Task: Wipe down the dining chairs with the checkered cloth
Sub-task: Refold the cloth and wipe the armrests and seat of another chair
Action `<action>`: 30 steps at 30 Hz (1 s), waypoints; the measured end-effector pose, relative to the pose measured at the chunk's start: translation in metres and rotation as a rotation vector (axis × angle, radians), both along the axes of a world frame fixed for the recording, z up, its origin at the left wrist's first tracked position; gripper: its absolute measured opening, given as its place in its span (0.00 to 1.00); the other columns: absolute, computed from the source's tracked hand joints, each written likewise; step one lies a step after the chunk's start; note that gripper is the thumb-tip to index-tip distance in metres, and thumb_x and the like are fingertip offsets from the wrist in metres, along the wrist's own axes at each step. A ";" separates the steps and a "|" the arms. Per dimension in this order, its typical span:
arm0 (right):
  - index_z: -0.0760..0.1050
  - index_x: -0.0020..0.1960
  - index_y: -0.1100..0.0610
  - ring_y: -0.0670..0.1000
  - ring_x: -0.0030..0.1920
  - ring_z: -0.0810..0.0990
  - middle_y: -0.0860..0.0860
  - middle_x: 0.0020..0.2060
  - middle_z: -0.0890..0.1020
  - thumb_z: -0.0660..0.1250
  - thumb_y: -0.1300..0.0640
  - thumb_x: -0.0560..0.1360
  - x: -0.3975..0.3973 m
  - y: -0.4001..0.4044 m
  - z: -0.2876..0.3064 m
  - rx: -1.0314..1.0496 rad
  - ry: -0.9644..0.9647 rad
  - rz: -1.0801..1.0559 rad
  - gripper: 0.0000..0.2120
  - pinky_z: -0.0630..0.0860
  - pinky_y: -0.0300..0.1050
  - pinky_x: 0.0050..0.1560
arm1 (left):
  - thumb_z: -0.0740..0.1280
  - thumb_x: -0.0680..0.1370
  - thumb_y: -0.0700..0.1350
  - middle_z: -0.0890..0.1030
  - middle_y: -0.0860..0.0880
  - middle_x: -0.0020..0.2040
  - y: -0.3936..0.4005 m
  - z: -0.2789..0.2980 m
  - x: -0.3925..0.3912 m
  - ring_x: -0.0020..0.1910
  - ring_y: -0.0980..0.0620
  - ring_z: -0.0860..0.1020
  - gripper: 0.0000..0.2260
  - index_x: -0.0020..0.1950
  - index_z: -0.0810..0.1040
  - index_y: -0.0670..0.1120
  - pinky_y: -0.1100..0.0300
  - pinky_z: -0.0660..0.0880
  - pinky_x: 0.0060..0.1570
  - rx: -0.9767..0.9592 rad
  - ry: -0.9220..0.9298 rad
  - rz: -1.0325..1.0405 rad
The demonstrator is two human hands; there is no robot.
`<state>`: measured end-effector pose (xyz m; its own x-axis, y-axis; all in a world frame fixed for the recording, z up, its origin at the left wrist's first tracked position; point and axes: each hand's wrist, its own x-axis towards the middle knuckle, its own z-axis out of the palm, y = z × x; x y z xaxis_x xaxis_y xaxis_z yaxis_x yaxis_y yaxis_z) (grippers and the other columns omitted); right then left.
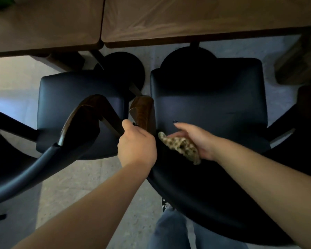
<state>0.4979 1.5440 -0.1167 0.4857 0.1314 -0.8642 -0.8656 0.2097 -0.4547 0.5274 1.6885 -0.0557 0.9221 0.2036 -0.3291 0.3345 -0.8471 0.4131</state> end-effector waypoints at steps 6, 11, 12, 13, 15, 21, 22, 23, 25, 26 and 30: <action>0.75 0.53 0.55 0.48 0.43 0.75 0.50 0.42 0.77 0.65 0.52 0.76 -0.006 0.044 -0.027 -0.373 -0.306 0.158 0.08 0.70 0.42 0.46 | 0.51 0.83 0.45 0.67 0.50 0.34 0.002 -0.003 0.000 0.30 0.53 0.65 0.04 0.51 0.63 0.46 0.52 0.66 0.36 -0.044 -0.006 0.007; 0.74 0.43 0.58 0.53 0.44 0.74 0.55 0.43 0.77 0.60 0.54 0.80 -0.002 0.036 -0.028 -0.587 -0.249 0.386 0.11 0.69 0.44 0.39 | 0.50 0.83 0.45 0.67 0.51 0.35 0.006 -0.004 0.002 0.33 0.49 0.70 0.07 0.57 0.64 0.45 0.53 0.67 0.37 -0.117 0.022 0.009; 0.73 0.43 0.58 0.53 0.44 0.73 0.57 0.44 0.76 0.59 0.54 0.80 0.003 0.039 -0.028 -0.639 -0.223 0.411 0.11 0.68 0.44 0.40 | 0.50 0.83 0.46 0.67 0.52 0.35 0.006 -0.004 0.002 0.36 0.46 0.71 0.07 0.56 0.64 0.45 0.52 0.68 0.39 -0.135 0.027 -0.003; 0.73 0.42 0.58 0.53 0.45 0.73 0.58 0.45 0.76 0.59 0.54 0.80 0.007 0.042 -0.029 -0.672 -0.214 0.429 0.12 0.67 0.44 0.42 | 0.50 0.83 0.46 0.67 0.51 0.36 0.007 -0.004 0.002 0.38 0.44 0.72 0.07 0.55 0.63 0.45 0.51 0.68 0.41 -0.151 0.032 -0.020; 0.70 0.35 0.57 0.54 0.46 0.72 0.59 0.46 0.75 0.58 0.54 0.80 0.013 0.048 -0.029 -0.676 -0.240 0.426 0.16 0.69 0.45 0.48 | 0.49 0.83 0.48 0.69 0.50 0.38 0.009 -0.005 0.003 0.43 0.42 0.73 0.07 0.54 0.62 0.46 0.50 0.71 0.44 -0.181 0.061 -0.045; 0.68 0.33 0.53 0.55 0.47 0.75 0.56 0.43 0.77 0.58 0.55 0.81 -0.005 0.052 0.006 -0.719 -0.389 0.391 0.17 0.69 0.46 0.47 | 0.49 0.83 0.48 0.70 0.47 0.48 0.017 -0.012 0.015 0.46 0.45 0.68 0.17 0.64 0.71 0.43 0.54 0.63 0.47 -0.221 0.173 -0.138; 0.71 0.36 0.53 0.56 0.49 0.76 0.56 0.44 0.79 0.58 0.54 0.81 -0.012 0.055 0.014 -0.727 -0.428 0.377 0.15 0.70 0.47 0.48 | 0.49 0.83 0.48 0.70 0.47 0.46 0.018 -0.013 0.015 0.46 0.45 0.68 0.16 0.61 0.72 0.44 0.54 0.63 0.47 -0.225 0.167 -0.144; 0.75 0.40 0.54 0.56 0.50 0.77 0.55 0.46 0.81 0.58 0.54 0.81 -0.020 0.057 0.022 -0.743 -0.474 0.359 0.13 0.71 0.47 0.49 | 0.49 0.83 0.48 0.70 0.48 0.44 0.018 -0.014 0.015 0.45 0.45 0.68 0.15 0.58 0.72 0.45 0.54 0.63 0.47 -0.229 0.158 -0.145; 0.79 0.52 0.52 0.50 0.48 0.78 0.48 0.44 0.82 0.58 0.53 0.81 -0.038 0.058 0.041 -0.767 -0.568 0.346 0.11 0.70 0.43 0.47 | 0.50 0.82 0.48 0.70 0.49 0.42 0.018 -0.014 0.014 0.45 0.44 0.70 0.13 0.54 0.72 0.45 0.54 0.64 0.47 -0.231 0.138 -0.139; 0.79 0.54 0.51 0.46 0.44 0.77 0.43 0.40 0.81 0.59 0.52 0.81 -0.046 0.056 0.049 -0.757 -0.596 0.350 0.11 0.69 0.41 0.44 | 0.50 0.82 0.48 0.72 0.48 0.43 0.018 -0.015 0.013 0.45 0.44 0.71 0.14 0.54 0.73 0.44 0.53 0.66 0.47 -0.229 0.130 -0.139; 0.77 0.39 0.57 0.49 0.27 0.77 0.50 0.27 0.79 0.59 0.54 0.79 -0.038 0.030 0.050 -0.699 -0.457 0.217 0.14 0.70 0.39 0.26 | 0.49 0.83 0.48 0.76 0.45 0.47 0.019 -0.014 0.013 0.46 0.44 0.75 0.16 0.55 0.74 0.43 0.52 0.70 0.47 -0.235 0.119 -0.135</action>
